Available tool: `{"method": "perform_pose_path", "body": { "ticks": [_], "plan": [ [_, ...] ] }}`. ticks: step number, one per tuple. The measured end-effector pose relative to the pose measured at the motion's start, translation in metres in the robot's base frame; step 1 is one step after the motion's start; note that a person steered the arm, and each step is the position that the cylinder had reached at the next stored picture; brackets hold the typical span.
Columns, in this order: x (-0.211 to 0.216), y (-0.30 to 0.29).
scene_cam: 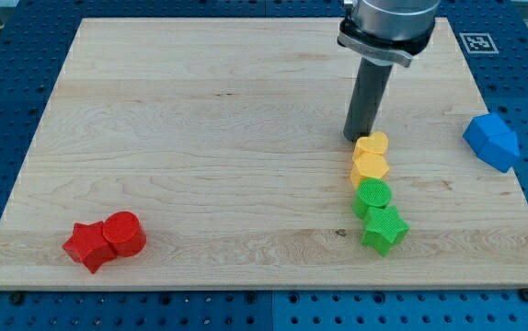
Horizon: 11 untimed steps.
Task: Move the blue cube above the yellow heart
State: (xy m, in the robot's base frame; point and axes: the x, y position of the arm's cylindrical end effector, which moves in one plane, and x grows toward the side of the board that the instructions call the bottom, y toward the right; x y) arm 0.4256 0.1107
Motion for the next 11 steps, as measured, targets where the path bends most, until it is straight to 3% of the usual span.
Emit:
{"method": "perform_pose_path", "body": {
  "ticks": [1,2,3,4,6,8,9,11],
  "plan": [
    [-0.054,0.000],
    [-0.090,0.065],
    [-0.083,0.184],
    [-0.067,0.234],
    [-0.039,0.235],
    [0.074,0.235],
    [0.087,0.211],
    [0.035,0.130]
  ]
}}
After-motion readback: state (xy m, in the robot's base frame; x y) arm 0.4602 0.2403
